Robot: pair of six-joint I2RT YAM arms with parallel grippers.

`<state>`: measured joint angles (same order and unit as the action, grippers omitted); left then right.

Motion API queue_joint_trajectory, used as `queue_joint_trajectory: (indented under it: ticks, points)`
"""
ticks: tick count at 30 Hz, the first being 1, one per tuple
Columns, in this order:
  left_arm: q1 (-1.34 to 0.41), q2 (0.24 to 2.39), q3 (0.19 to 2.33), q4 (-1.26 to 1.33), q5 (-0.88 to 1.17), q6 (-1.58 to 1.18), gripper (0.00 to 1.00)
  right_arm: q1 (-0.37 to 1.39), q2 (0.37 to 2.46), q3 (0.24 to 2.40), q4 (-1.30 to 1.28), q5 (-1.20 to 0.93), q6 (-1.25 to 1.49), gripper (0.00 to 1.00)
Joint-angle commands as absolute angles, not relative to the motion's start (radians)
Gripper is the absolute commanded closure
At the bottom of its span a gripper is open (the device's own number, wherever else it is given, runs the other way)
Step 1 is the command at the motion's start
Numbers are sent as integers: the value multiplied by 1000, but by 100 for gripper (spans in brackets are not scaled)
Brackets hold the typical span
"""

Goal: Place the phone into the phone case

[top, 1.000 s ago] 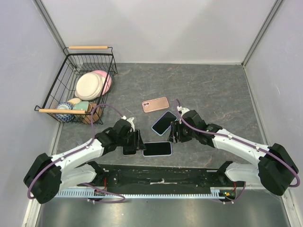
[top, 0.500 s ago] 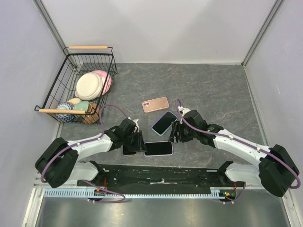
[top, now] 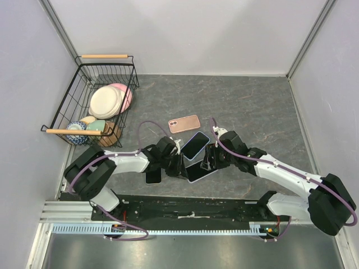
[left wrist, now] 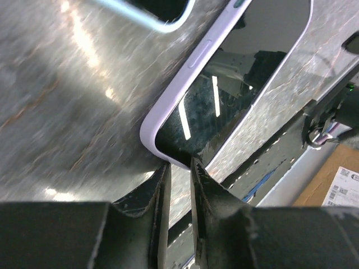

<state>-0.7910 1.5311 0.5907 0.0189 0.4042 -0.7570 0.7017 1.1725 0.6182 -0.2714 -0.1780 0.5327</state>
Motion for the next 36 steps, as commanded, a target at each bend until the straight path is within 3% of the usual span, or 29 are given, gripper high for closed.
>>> queue_joint_trajectory:
  ticks: [1, 19, 24, 36]
  points:
    - [-813, 1621, 702, 173, 449, -802, 75, 693, 1111, 612, -275, -153, 523, 32]
    - [-836, 1985, 1111, 196, 577, -798, 73, 686, 913, 607, -402, -54, 511, 33]
    - [-833, 1921, 1108, 100, 490, -720, 70, 684, 917, 612, -411, -55, 508, 33]
    - [-787, 1605, 977, -260, 65, -551, 45, 684, 940, 621, -391, -64, 505, 32]
